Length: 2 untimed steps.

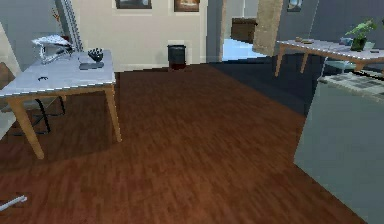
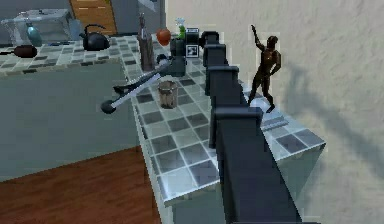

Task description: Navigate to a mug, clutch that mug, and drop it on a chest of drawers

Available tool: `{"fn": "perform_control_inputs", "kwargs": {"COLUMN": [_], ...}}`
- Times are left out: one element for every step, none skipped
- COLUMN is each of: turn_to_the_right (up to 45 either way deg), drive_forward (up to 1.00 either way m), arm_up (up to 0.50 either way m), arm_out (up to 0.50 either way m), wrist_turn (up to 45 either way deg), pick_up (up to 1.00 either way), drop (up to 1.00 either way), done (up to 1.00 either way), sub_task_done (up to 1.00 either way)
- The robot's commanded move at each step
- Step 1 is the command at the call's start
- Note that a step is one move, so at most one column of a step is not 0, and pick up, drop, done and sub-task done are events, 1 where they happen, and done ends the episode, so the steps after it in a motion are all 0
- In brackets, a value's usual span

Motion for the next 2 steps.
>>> {"fn": "perform_control_inputs", "kwargs": {"turn_to_the_right": [0.0,0.0], "drive_forward": [0.00,0.00], "arm_up": [0.00,0.00], "arm_out": [0.00,0.00], "wrist_turn": [45.0,27.0], "pick_up": [0.00,0.00], "drop": [0.00,0.00], "done": [0.00,0.00], "sub_task_done": [0.00,0.00]}}
